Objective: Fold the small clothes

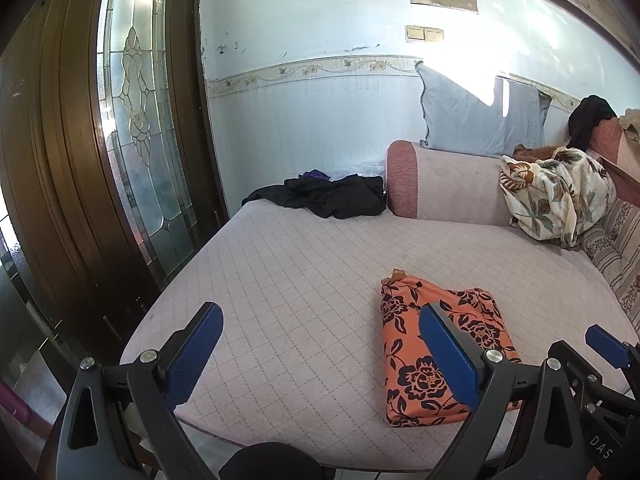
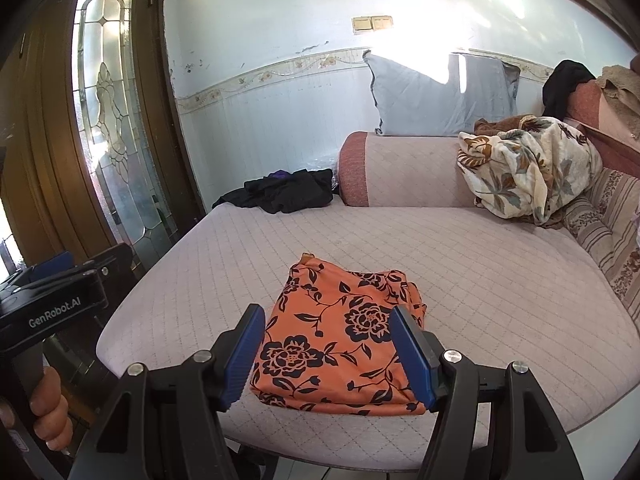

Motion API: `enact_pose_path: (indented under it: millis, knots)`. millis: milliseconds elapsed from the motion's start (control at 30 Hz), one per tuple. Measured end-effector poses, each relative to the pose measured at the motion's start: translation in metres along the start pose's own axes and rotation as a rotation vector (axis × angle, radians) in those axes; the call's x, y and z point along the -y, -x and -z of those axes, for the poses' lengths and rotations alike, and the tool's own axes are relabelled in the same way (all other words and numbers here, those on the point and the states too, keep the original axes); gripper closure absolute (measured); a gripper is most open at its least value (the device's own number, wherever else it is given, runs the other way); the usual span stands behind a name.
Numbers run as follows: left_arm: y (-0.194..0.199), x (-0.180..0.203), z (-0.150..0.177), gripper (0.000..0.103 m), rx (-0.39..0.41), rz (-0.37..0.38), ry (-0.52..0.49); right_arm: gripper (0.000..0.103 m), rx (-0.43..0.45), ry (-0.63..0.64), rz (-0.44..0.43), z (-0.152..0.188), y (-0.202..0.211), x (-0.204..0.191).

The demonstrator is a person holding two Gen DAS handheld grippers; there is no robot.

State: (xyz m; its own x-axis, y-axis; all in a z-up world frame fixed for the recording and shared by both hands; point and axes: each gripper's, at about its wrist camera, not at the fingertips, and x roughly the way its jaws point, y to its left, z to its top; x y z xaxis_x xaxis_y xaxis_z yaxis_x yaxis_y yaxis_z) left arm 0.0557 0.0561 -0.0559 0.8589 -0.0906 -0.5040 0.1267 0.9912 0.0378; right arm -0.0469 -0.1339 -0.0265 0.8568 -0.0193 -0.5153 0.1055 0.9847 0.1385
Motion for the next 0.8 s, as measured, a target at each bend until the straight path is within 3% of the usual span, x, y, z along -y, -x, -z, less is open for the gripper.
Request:
enact_pose_path:
  millis: [800]
  knots:
    - [-0.012, -0.002, 0.003, 0.005, -0.020, 0.002, -0.001, 0.034, -0.020, -0.011, -0.004, 0.004, -0.013, -0.003]
